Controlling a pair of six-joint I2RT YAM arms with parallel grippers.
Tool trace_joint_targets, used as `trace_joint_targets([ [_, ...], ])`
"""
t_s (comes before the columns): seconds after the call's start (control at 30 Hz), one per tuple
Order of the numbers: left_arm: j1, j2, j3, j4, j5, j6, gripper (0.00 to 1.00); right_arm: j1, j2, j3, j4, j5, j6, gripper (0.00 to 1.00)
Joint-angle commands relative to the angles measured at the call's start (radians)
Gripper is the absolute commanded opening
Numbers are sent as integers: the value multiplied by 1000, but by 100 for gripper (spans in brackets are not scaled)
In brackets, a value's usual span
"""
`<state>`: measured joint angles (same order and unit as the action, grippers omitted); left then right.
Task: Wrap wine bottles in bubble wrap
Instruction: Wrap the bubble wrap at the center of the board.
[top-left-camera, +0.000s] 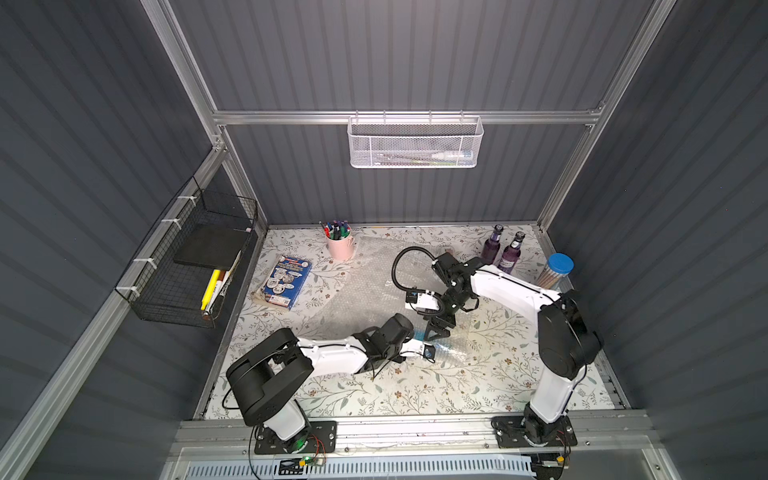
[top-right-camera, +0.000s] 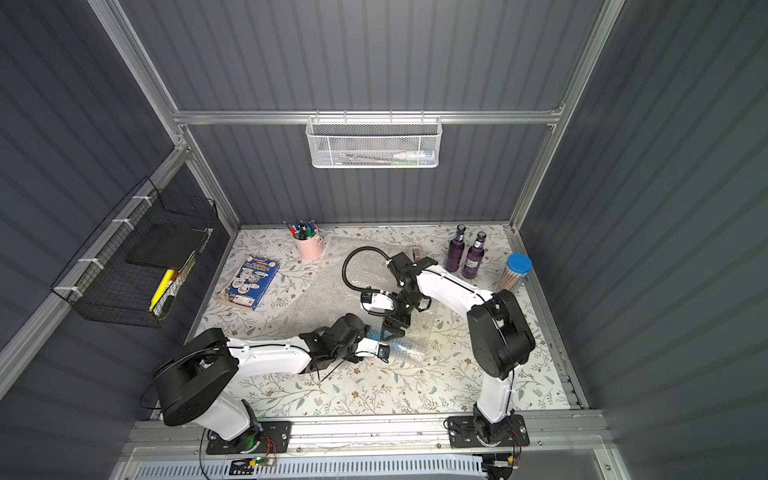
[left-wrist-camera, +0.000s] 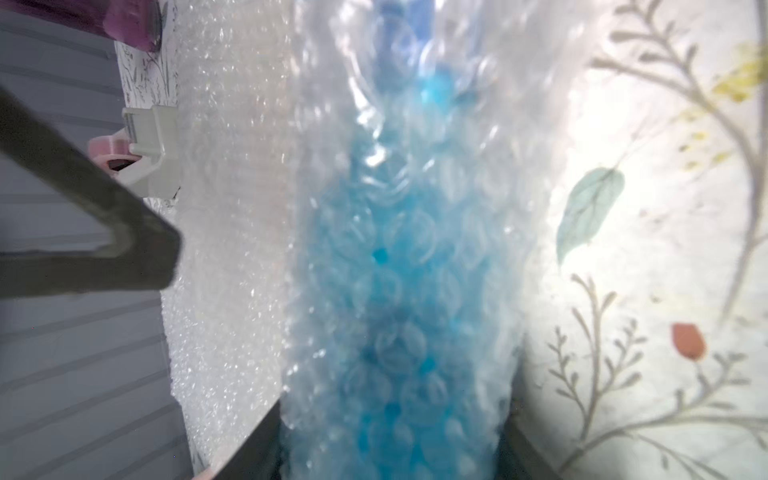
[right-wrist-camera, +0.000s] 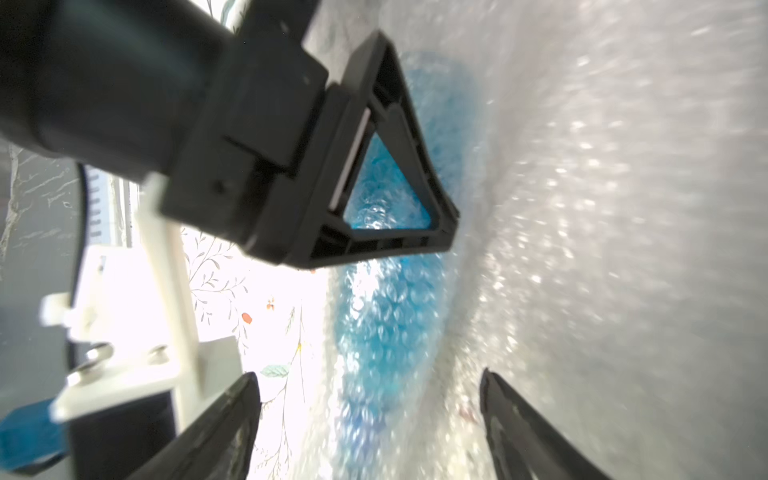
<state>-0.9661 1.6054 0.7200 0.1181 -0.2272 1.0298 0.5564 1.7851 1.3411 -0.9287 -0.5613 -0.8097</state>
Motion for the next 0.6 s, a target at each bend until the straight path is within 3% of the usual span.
trace_joint_targets([
  [0.0, 11, 43, 60, -157, 39, -107, 62, -19, -70, -69, -64, -5, 19, 84],
  [0.17, 19, 86, 165, -325, 113, -182, 63, -78, -252, -209, 63, 18, 59, 85],
  [0.43, 110, 189, 388, -612, 329, -286, 64, -81, -557, -478, 240, 82, 116, 87],
  [0.57, 155, 252, 473, -720, 453, -314, 60, -76, -685, -600, 295, 46, 61, 88],
])
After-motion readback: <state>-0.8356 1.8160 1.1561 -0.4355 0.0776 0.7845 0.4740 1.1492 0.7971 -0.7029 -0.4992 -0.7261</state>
